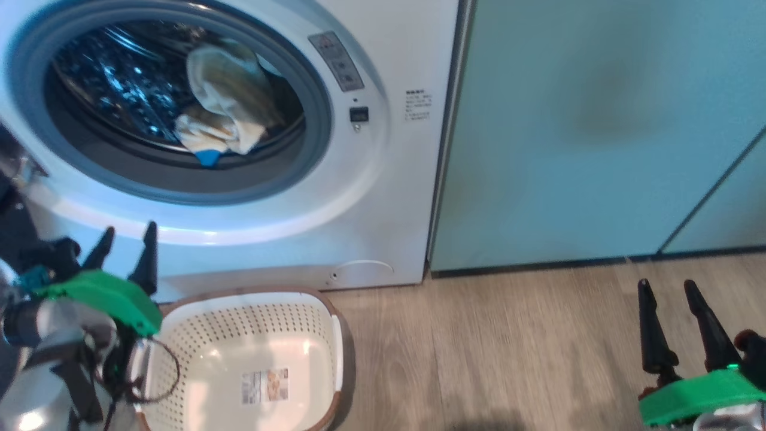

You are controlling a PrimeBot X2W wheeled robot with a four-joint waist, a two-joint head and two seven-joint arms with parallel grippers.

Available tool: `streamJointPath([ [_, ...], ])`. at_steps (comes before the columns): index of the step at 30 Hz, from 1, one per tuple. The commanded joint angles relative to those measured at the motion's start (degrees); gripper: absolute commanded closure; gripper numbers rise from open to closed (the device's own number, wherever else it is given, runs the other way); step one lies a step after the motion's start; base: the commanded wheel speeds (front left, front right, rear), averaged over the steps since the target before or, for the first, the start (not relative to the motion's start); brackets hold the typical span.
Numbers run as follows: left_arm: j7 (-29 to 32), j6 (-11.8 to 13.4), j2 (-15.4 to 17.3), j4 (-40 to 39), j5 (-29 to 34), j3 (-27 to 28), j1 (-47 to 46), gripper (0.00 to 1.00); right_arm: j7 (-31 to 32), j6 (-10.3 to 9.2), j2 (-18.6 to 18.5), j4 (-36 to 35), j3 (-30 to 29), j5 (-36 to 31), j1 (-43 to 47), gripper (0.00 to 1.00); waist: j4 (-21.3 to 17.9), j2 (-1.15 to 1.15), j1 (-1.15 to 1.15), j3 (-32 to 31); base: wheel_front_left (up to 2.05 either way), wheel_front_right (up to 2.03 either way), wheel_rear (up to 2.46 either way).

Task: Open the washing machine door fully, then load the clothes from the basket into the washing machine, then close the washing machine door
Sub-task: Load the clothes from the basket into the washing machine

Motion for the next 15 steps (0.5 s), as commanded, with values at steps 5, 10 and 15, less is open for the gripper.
streamJointPath([
  [5, -0.61, -0.31, 1.29, -6.32, 3.14, 5.24, 4.18, 0.0, -0.38, 0.1, -1.39, -2.02, 0.99, -0.55, 0.91, 0.0, 1.47, -0.01, 0.01, -2.92, 0.0, 0.0, 0.0],
  [10, -0.61, -0.45, 0.07, -9.78, 5.94, 6.62, 8.49, 0.0, -0.38, 0.1, -1.92, -2.34, 1.72, -0.45, 1.54, 0.0, 2.44, -0.01, 0.01, -3.66, 0.0, 0.0, 0.0],
  [15, -0.61, -0.51, -1.27, -12.13, 7.02, 7.21, 10.94, 0.0, -0.38, 0.1, -2.01, -2.5, 1.66, -0.41, 2.22, 0.0, 3.59, -0.01, 0.01, -4.59, 0.0, 0.0, 0.0],
])
